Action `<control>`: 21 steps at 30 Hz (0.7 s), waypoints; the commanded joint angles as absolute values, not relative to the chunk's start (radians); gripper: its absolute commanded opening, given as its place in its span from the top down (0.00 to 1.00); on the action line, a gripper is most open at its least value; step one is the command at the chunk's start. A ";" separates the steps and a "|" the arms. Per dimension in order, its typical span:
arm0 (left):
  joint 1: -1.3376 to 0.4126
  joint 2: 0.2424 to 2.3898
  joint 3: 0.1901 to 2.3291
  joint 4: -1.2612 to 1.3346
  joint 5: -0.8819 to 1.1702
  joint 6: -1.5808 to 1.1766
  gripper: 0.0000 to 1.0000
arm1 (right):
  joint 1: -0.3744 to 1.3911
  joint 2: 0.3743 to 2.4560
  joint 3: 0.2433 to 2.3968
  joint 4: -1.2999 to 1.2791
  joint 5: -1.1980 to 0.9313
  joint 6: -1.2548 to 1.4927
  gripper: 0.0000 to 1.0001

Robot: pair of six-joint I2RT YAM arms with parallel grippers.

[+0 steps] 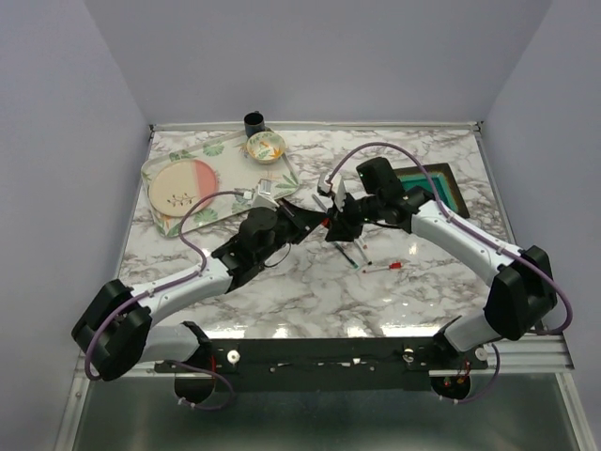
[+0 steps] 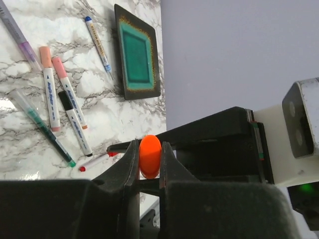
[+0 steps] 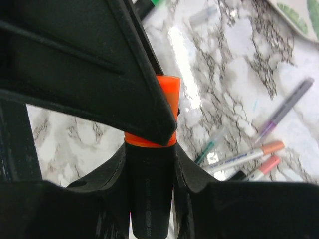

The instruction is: Open the pen caps

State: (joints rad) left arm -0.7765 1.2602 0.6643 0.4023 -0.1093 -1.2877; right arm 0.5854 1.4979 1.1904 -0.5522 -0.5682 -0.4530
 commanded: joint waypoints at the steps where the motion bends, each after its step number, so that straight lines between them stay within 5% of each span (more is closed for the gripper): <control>1: -0.594 1.141 0.568 0.373 -0.322 -1.338 1.00 | 0.583 1.483 1.083 -0.624 -0.558 -0.476 1.00; 21: -0.473 1.317 0.591 0.081 -0.284 -1.035 1.00 | 0.422 1.428 1.055 -0.485 -0.433 -0.351 1.00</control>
